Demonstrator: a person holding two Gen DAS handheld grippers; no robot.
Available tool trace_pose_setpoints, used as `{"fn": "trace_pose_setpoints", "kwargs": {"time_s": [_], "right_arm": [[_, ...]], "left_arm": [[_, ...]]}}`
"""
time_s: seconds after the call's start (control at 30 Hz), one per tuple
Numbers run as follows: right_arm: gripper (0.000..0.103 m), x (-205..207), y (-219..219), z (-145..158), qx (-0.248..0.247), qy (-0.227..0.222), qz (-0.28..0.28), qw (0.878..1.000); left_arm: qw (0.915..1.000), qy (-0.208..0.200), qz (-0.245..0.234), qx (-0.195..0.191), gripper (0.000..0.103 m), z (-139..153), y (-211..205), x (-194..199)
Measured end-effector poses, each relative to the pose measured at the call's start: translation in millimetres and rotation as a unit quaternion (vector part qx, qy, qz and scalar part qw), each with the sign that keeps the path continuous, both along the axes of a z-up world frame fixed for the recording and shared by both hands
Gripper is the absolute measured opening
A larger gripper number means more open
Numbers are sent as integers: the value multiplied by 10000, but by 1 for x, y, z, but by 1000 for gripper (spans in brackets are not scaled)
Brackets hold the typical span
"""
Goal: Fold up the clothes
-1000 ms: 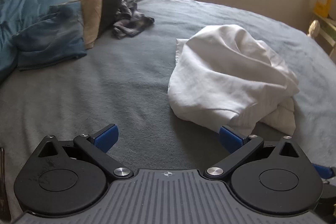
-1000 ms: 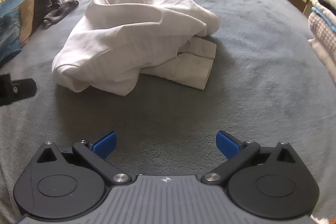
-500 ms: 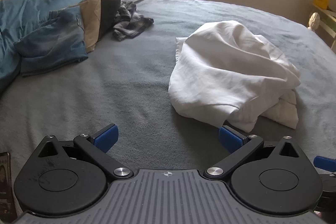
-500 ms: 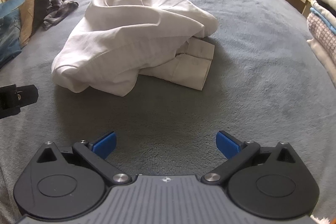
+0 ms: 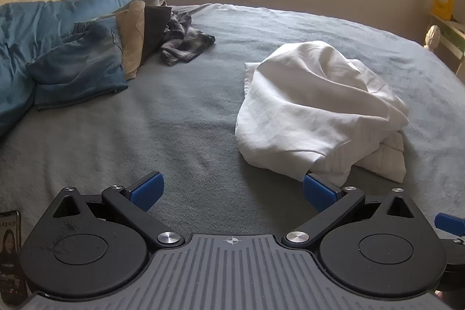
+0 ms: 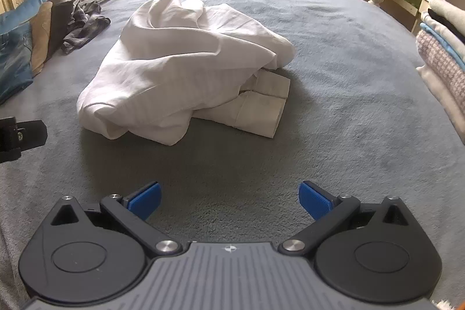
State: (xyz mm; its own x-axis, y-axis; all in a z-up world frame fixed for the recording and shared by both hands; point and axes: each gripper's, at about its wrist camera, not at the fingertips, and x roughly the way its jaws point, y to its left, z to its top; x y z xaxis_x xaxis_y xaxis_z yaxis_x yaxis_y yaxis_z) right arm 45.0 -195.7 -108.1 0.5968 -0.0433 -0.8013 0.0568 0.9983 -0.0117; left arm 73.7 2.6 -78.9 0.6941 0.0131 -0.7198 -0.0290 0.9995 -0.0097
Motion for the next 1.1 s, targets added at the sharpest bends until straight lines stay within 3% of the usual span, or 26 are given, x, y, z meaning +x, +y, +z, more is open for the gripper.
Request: {"fn": "trace_pose_setpoints", "kwargs": {"time_s": [1.1], "right_arm": [[103, -1, 0, 0, -42, -68, -52, 10000]], "left_arm": [[10000, -44, -13, -46, 103, 2, 0, -2]]}}
